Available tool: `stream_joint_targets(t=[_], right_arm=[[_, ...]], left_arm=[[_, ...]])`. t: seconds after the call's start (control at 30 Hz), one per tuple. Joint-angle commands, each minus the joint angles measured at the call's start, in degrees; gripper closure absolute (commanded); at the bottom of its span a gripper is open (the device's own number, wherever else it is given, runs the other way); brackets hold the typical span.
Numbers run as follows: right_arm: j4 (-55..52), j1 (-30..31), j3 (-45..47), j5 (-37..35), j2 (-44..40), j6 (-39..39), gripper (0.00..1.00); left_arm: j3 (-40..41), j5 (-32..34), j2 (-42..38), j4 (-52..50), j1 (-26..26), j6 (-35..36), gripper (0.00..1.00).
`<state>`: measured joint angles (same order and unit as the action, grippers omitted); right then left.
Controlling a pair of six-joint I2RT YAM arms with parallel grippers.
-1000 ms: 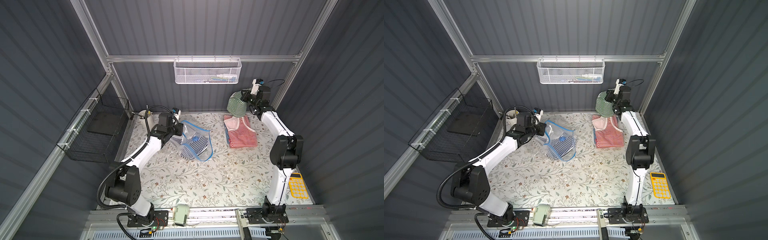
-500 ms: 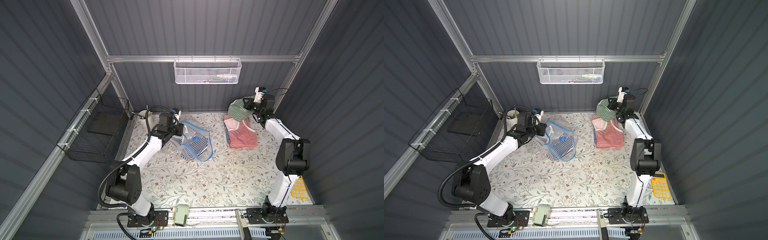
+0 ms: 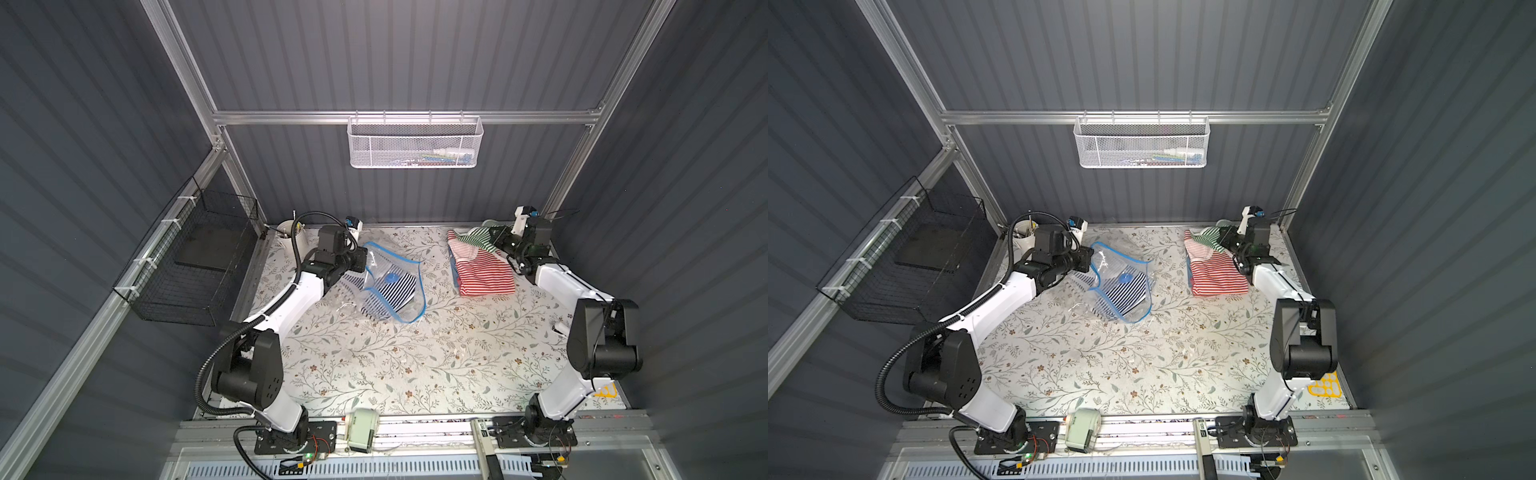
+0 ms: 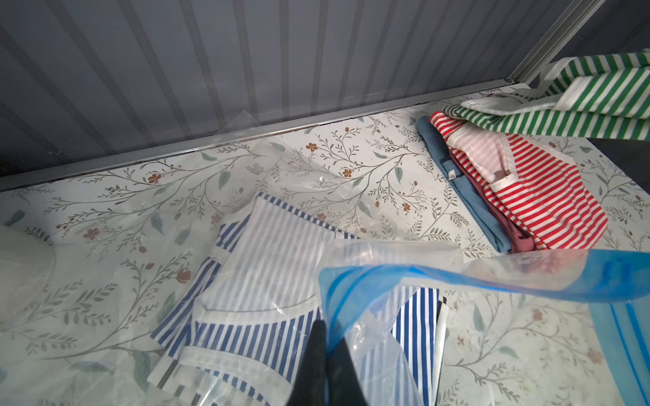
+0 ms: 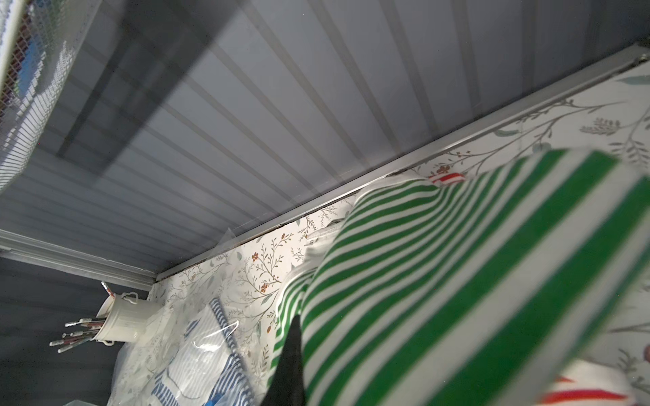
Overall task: Take the tank top out of the vacuum bag
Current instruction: Place the tank top on the tank top.
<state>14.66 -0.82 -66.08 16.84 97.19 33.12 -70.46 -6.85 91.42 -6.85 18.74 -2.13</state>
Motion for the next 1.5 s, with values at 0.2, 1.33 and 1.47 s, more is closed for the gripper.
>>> stream_joint_targets(t=[0.2,1.33,1.47], right_arm=[[-3.6,0.5,9.3,-4.1,-2.7,11.5,1.0],[6.0,6.3,22.6,-6.7,-2.9,46.5,0.61],[1.4,6.2,23.7,-7.4,-6.7,42.4,0.46]], left_arm=[[-2.2,-1.4,0.7,-1.1,-0.3,-0.2,1.0],[-2.0,-3.0,-1.1,-0.7,-0.3,-0.9,1.0],[-2.0,-3.1,-0.9,-0.7,-0.3,-1.0,1.0]])
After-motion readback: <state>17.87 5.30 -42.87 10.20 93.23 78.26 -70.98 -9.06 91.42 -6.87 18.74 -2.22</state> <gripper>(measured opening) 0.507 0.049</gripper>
